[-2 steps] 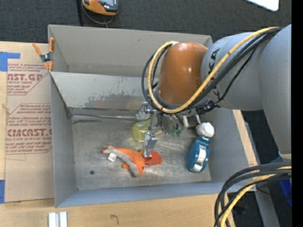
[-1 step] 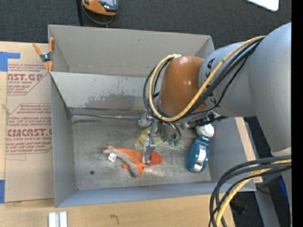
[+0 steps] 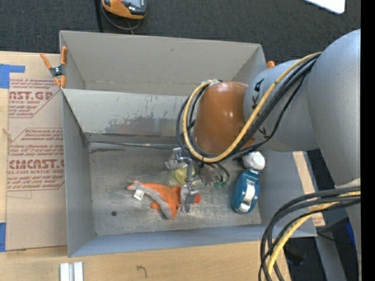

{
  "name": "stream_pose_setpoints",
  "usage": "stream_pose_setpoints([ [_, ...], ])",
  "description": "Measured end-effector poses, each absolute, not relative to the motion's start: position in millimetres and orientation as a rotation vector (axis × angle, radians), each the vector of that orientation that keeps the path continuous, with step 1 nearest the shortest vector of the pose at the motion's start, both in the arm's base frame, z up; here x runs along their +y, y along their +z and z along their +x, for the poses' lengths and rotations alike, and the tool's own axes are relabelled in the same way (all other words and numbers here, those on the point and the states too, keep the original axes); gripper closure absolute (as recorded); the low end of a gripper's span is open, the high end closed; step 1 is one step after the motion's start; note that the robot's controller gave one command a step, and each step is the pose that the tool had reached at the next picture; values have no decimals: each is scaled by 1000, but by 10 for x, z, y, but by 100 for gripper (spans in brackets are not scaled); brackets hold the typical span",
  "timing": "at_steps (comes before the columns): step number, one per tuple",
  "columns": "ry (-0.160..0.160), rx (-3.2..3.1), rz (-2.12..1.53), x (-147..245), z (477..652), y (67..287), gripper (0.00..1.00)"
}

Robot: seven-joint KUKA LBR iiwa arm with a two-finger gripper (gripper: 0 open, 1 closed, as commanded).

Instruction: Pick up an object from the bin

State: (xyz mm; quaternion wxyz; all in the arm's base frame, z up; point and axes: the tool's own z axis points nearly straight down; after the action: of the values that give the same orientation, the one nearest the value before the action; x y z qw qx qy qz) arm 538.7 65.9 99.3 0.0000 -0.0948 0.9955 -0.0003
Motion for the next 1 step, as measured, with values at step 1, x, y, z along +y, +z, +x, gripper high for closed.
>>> stream_pose_setpoints([
  [1, 3, 2970, -979, 837, 5210, 731, 100],
])
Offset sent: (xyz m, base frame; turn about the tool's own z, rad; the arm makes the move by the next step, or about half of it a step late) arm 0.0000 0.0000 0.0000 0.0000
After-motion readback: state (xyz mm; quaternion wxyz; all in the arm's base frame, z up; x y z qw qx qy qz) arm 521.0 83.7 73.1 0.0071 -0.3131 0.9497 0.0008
